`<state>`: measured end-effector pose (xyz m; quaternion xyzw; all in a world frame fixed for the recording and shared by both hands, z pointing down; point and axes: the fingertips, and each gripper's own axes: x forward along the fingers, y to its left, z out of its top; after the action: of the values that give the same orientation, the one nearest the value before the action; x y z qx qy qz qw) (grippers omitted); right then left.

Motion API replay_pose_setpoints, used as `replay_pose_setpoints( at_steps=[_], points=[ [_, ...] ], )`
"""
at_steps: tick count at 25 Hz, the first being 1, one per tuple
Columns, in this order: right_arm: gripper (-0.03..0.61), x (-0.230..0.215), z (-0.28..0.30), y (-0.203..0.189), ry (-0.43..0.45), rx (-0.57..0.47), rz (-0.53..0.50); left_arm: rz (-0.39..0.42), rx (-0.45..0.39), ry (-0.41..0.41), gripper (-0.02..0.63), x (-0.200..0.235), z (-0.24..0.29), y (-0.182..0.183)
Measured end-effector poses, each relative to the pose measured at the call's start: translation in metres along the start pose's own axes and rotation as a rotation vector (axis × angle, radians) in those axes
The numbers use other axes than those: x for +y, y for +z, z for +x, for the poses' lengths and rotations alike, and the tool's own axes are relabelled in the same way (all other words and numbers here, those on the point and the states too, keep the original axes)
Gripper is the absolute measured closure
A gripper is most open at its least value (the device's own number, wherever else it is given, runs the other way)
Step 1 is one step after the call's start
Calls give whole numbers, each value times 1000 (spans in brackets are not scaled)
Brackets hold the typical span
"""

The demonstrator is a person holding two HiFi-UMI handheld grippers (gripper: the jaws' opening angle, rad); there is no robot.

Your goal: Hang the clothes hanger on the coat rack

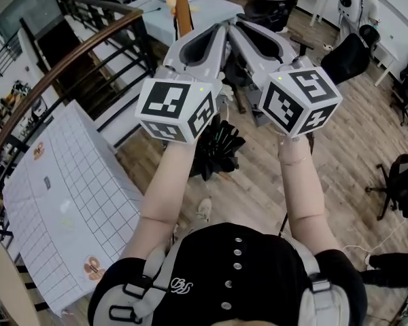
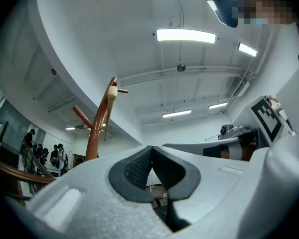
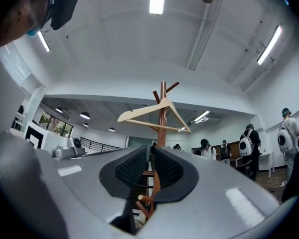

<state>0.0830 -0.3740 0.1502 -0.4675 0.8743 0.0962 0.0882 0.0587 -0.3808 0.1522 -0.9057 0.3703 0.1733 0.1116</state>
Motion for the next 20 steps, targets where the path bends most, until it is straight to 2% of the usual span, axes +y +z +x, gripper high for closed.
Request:
replay_pose_setpoints(
  at_steps=[5,12,17,20],
  points=[
    [578,12,-23,-29,2,46,15,20,68,23,615,-9,-23,-22],
    [579,14,-62,-61,-56,30,100,-4,154,41,615,-23,-56,-56],
    [578,26,-83,-77,-17,63,104,-56,189,45,615,-34,-74,-77],
    [579,35,-92,-89,0,83,104,-62,219,9,615,-46,-86,-89]
  ],
)
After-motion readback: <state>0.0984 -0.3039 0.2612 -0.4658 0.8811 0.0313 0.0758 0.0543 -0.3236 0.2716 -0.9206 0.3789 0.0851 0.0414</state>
